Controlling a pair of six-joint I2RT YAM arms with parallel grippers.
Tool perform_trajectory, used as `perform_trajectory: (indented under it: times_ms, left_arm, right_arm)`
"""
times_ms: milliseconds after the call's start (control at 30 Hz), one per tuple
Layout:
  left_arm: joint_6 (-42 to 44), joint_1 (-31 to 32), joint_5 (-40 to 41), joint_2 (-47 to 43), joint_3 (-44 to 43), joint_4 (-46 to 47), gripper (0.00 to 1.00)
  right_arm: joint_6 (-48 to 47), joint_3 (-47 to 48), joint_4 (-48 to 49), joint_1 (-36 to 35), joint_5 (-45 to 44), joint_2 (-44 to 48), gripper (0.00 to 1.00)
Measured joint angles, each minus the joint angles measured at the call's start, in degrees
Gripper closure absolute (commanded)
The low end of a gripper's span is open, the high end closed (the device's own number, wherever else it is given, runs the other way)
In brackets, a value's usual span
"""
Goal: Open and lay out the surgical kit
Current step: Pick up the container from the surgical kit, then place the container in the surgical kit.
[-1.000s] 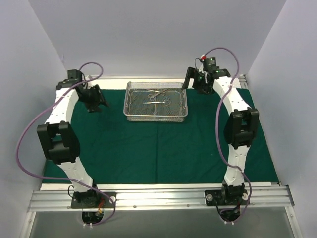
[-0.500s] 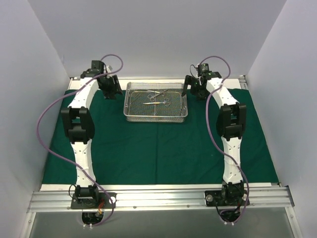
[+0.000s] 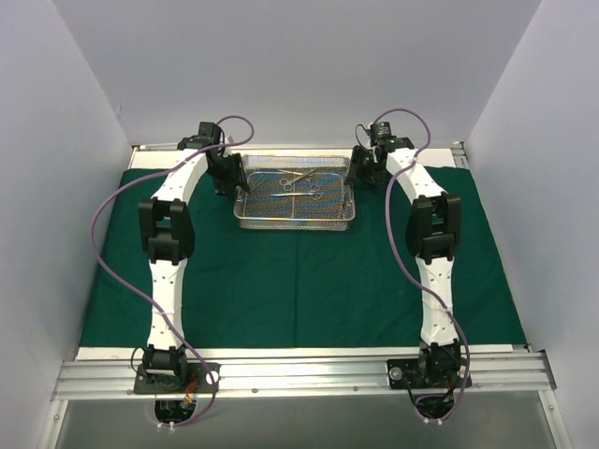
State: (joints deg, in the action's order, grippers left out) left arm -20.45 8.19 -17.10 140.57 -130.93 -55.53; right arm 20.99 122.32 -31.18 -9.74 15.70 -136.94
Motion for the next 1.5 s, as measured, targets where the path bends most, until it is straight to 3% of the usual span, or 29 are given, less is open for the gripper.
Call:
perform_trajectory:
  times_ms: [67, 100, 200, 333, 767, 1100, 1267, 1500]
  left_arm:
    - [0.00, -0.02, 0.04, 0.39, -0.04, -0.33, 0.51]
    - [0.00, -0.02, 0.00, 0.57, -0.15, -0.57, 0.63]
    - [0.52, -0.04, 0.20, 0.90, -0.42, -0.81, 0.84]
    - [2.56, 0.68, 2.38, 0.90, -1.53, -1.90, 0.98]
    - [1.09, 0.96, 3.54, 0.52, -3.21, -1.86, 0.98]
    - [0.35, 3.02, 1.84, -11.32, 0.90, -1.73, 0.98]
    - [-0.22, 8.72, 3.63, -17.77, 3.58, -1.60, 0.98]
    - [-5.95, 24.37, 6.88, -19.96, 10.12, 1.31, 0.98]
  right_arm:
    - [0.13, 0.52, 0.48, -0.42, 0.83, -0.57, 0.82]
    - [0.26, 0.70, 0.92, -0.57, 1.29, -0.81, 0.85]
    - [-0.22, 1.46, 0.85, -1.33, -0.28, -1.01, 0.97]
    - [0.28, 3.06, 0.98, -1.75, -0.94, -1.81, 1.00]
    - [3.50, 4.83, -0.26, -2.71, -4.74, -1.07, 1.00]
    - [4.44, -3.04, -2.60, -2.16, -8.70, 16.31, 1.00]
    - [4.33, -17.51, -2.93, 1.49, -9.16, 31.08, 1.00]
    - [0.42, -39.85, -7.06, 15.54, -9.90, 50.84, 1.00]
